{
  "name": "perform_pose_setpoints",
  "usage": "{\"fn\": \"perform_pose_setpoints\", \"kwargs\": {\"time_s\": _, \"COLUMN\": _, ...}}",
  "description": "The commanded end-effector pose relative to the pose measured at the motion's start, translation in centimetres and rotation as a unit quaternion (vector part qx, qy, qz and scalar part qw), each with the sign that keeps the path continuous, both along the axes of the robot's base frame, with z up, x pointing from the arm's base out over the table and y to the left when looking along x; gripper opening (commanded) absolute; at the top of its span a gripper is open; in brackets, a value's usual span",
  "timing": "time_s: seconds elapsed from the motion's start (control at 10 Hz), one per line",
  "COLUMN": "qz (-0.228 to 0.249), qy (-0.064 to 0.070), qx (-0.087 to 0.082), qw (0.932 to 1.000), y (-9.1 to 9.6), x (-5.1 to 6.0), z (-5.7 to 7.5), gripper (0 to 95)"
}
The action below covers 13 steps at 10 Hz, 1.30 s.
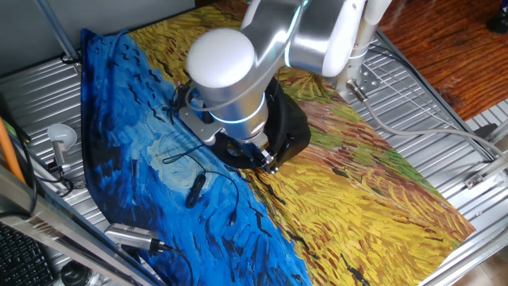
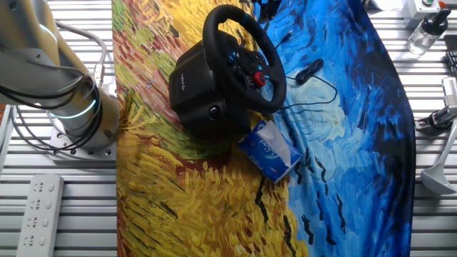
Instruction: Rotate the steering wheel 90 degrees clockwise
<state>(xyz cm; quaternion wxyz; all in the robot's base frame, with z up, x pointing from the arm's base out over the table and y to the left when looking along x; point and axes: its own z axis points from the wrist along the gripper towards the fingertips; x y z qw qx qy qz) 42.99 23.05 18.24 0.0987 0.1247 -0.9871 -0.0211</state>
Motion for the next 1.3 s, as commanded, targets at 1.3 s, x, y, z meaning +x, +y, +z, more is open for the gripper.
{"fn": "perform_pose_setpoints", "kwargs": {"time_s": 1.3, "qz": -0.009, "qy": 0.035, "qx": 0.014, "qw": 0.9993, "y": 0.8, "x": -1.4, "z": 5.3, "gripper": 0.0}}
